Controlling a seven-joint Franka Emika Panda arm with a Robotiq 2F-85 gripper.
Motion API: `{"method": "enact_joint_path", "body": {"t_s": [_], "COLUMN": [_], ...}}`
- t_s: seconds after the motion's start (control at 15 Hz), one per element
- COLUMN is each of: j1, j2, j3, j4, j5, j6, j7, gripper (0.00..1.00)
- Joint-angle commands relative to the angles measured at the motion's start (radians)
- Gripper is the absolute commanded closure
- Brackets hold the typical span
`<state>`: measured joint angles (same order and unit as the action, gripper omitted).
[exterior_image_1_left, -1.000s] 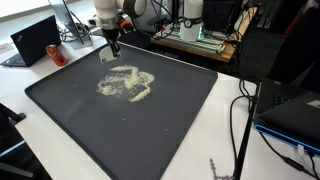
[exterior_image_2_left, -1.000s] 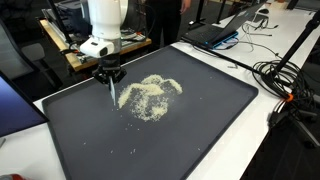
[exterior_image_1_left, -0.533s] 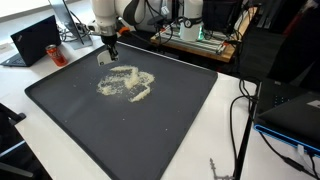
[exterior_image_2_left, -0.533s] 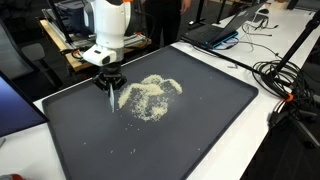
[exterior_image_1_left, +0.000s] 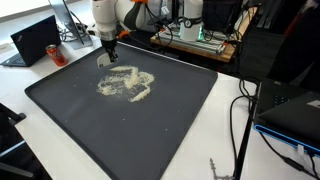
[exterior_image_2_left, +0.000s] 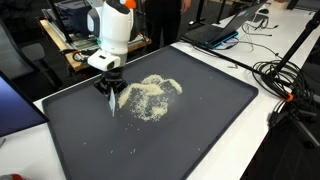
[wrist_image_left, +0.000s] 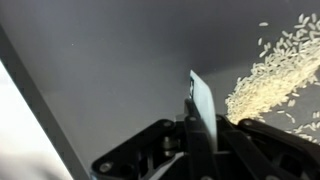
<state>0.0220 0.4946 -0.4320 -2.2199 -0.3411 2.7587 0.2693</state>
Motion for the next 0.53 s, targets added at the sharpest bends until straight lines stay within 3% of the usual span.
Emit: {"method": "enact_joint_path", "body": {"t_s": [0.0,0.47], "j1": [0.031,0.058], "j2": [0.038,0.058], "j3": [-0.028,-0.050], "j4": [0.026,0.039], "j5": [-0.041,-0.056], "j6": [-0.002,-0.012], "j7": [0.032,0.032], "gripper": [0.99,0.99]}}
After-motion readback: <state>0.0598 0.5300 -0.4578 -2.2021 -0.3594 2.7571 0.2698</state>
